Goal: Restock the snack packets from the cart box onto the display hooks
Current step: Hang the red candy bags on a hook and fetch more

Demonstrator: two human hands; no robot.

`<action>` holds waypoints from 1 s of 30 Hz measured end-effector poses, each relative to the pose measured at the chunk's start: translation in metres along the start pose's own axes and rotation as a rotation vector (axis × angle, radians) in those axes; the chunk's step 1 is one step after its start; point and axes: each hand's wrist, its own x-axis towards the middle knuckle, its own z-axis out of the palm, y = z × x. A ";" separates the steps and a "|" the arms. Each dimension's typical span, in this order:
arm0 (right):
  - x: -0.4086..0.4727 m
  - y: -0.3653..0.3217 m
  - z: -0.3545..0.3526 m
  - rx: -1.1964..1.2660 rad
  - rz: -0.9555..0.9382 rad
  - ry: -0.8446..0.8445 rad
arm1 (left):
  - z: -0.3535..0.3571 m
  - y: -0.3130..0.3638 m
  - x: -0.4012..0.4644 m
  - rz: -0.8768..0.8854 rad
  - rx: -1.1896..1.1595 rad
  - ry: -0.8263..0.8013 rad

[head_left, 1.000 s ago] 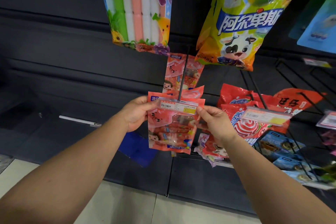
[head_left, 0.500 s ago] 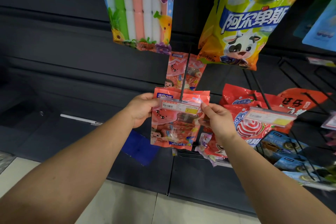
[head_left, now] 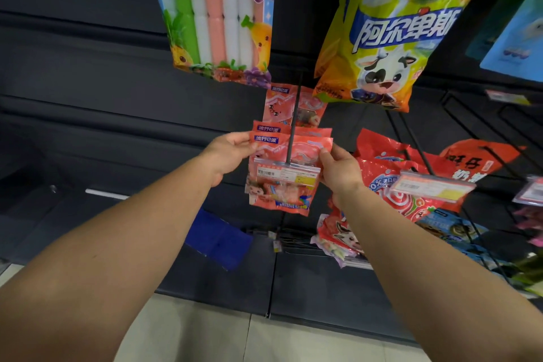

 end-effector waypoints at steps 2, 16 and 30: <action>0.001 0.006 -0.001 -0.065 -0.009 -0.025 | -0.004 -0.005 0.000 -0.005 0.007 -0.073; -0.151 0.032 -0.039 -0.198 0.011 0.060 | 0.018 -0.038 -0.070 0.021 0.490 -0.270; -0.303 0.097 -0.288 -0.915 0.079 0.269 | 0.294 -0.017 -0.250 0.621 1.197 -0.348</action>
